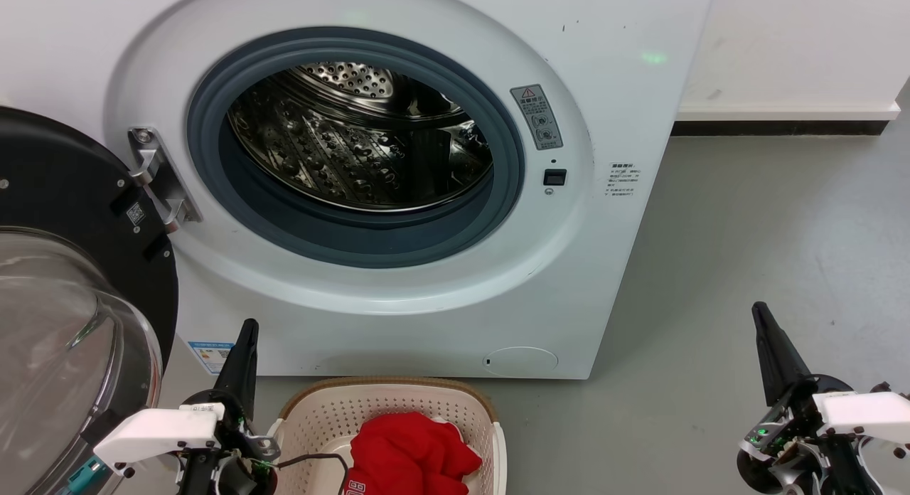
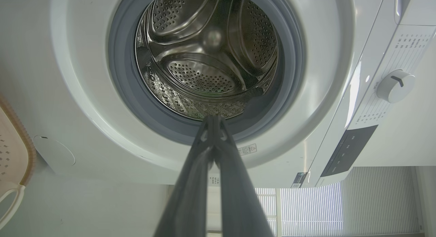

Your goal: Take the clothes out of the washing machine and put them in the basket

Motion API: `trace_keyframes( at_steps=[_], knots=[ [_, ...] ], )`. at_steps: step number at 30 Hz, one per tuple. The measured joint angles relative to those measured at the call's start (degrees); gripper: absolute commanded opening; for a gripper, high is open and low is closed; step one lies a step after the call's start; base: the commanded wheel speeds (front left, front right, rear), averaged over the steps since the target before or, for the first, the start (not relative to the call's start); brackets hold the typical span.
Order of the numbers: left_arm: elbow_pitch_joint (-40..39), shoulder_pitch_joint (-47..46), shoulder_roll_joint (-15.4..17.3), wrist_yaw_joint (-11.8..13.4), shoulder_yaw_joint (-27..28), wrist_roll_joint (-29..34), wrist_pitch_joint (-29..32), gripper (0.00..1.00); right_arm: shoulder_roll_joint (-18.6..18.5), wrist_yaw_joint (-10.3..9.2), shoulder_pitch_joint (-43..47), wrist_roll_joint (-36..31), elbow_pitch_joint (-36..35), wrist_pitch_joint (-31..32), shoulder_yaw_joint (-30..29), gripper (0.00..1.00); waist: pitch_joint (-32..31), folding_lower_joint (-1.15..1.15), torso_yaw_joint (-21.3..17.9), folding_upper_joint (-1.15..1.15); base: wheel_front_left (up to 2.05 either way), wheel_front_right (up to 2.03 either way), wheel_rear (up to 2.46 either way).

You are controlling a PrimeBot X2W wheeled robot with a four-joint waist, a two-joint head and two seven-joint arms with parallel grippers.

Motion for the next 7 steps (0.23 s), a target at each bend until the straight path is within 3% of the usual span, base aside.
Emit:
trace_keyframes(
  at_steps=[7],
  knots=[
    [0.0, 0.0, 0.0, 0.0, 0.0, 0.0, 0.0, 0.0, 0.1, 0.0, -0.01, -0.04, 0.01, 0.14, -0.16, 0.0, 0.0, 0.0, 0.0, 0.0, 0.0, 0.0, 0.0]
  ],
)
